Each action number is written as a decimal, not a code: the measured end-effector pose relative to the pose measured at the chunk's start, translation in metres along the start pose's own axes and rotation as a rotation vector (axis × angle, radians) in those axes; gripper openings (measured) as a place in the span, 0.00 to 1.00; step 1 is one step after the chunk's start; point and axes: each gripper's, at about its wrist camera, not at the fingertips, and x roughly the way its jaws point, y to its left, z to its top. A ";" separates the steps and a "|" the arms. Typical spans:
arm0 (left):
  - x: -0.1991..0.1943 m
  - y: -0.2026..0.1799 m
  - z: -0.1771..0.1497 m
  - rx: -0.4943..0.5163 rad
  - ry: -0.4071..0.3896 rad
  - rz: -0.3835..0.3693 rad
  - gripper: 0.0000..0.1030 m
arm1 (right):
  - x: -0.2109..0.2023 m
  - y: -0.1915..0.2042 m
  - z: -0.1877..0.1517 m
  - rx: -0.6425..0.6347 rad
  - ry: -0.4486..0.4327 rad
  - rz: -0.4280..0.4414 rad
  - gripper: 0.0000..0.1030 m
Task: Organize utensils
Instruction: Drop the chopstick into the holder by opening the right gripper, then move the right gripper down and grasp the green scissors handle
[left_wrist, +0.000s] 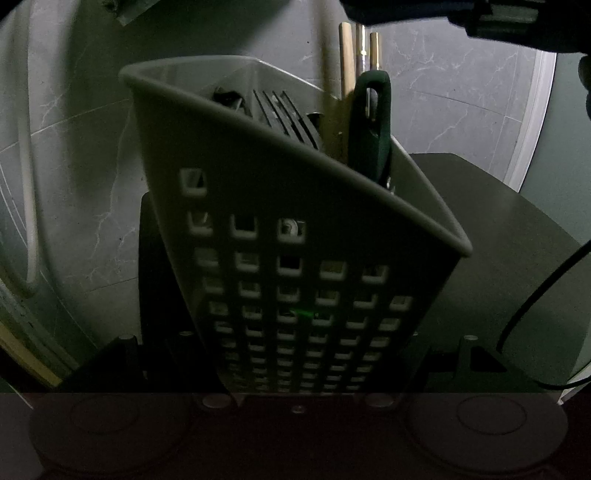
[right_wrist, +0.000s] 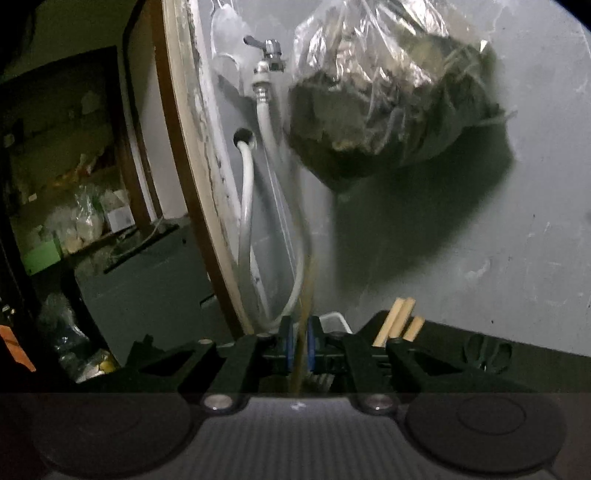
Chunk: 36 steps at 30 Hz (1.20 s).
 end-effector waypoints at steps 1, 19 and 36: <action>0.000 0.000 0.000 0.000 0.001 0.000 0.74 | -0.002 -0.002 0.001 0.002 0.007 -0.001 0.17; 0.001 0.002 -0.001 -0.007 0.003 0.000 0.74 | -0.025 -0.118 0.030 0.221 -0.160 -0.301 1.00; 0.001 0.000 0.003 -0.026 0.021 0.016 0.74 | 0.172 -0.189 -0.002 -0.019 0.290 -0.215 0.97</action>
